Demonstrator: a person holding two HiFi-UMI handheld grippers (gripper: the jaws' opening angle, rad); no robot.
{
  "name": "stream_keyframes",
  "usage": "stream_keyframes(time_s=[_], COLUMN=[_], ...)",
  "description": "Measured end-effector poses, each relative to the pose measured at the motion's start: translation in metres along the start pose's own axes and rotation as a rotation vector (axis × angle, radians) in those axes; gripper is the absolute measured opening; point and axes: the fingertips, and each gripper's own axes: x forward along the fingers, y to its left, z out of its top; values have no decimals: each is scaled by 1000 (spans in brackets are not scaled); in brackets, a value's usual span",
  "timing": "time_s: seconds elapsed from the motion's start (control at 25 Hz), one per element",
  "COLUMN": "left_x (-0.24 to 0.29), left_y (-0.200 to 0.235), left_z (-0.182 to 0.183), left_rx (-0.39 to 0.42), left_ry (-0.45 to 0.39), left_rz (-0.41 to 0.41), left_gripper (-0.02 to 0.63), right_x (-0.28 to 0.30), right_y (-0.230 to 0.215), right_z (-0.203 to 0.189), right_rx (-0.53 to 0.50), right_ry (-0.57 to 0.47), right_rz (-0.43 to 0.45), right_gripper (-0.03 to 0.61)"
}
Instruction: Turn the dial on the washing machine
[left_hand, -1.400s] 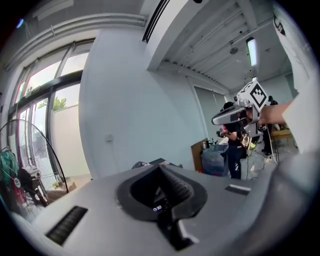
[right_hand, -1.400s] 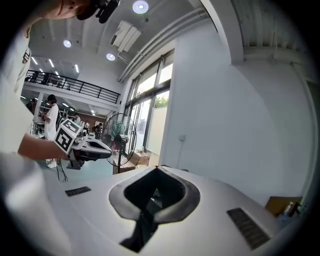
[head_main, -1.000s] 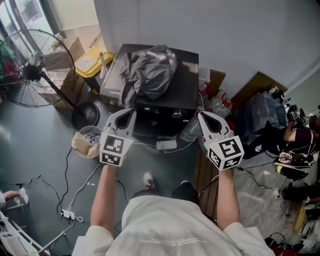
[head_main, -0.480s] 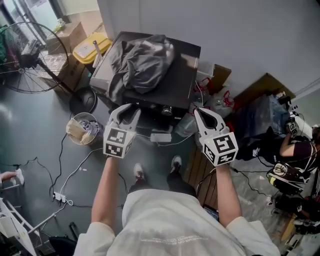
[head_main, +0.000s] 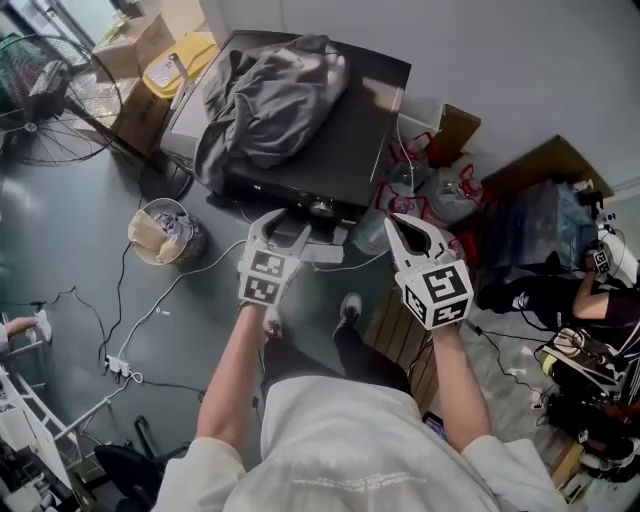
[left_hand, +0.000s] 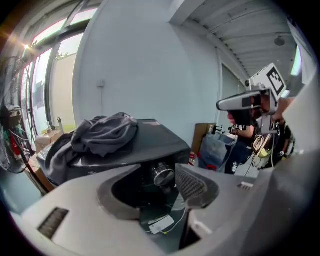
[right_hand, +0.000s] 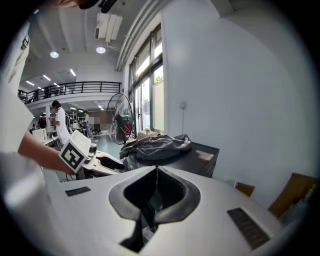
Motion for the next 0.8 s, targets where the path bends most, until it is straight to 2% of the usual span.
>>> stream_keyframes(time_s=[0.24,0.48,0.8], left_x=[53,82,98], left_y=[-22,-24,-21], left_z=[-26,-40,-51], left_rx=[-58,-135,-194], left_ry=[50,66,91], left_rz=[6,99,157], left_gripper=[233,266,281], right_x=[6,8,7], right_y=[-13,-18,-26], right_z=[-21,-34,-45], right_rx=[0,-13,-15], right_ry=[24,49,63], right_rz=[31,69,80], right_gripper=[14,14,15])
